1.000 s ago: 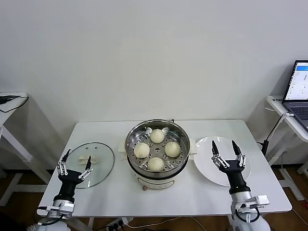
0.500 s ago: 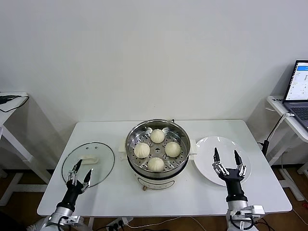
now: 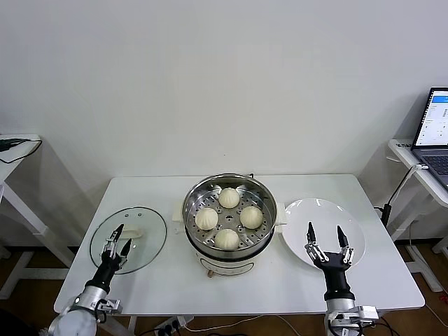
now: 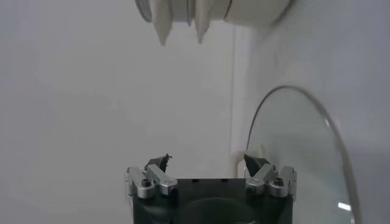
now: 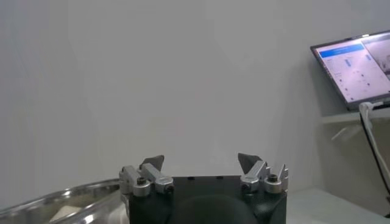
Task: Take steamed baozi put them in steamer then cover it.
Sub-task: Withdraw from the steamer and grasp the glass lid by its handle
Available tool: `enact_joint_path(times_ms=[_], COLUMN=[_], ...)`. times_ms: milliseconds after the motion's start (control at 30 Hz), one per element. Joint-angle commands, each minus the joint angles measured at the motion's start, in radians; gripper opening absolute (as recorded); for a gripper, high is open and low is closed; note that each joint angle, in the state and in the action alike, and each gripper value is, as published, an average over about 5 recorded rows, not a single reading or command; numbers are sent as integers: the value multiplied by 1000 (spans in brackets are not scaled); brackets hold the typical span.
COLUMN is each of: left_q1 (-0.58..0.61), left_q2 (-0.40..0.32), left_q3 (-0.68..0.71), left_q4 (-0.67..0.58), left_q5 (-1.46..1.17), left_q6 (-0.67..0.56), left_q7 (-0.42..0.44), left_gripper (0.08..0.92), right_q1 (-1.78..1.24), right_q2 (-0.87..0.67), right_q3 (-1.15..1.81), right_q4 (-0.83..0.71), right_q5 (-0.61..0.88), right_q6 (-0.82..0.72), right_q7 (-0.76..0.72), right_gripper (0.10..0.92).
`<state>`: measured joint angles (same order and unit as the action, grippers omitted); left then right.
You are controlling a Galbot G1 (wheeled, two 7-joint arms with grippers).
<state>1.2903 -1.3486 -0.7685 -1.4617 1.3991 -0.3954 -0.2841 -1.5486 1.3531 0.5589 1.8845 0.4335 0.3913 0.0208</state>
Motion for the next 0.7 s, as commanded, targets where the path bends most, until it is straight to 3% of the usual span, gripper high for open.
enact_joint_path(times_ms=[33, 700], left_q1=[-116, -190], left_q2=[4, -4], left_q3=[2, 11], left_q4=[103, 193], left_q5=[75, 95], left_q6=[24, 62], left_q7=[-11, 0], left_gripper=[823, 823], right_q1=[-6, 2], right_q2=[10, 12], right_q3=[-3, -9], right_q4=[-2, -23], right_q5=[-17, -27], right_q6=[5, 8], right_q7=[6, 4], right_gripper=[823, 823])
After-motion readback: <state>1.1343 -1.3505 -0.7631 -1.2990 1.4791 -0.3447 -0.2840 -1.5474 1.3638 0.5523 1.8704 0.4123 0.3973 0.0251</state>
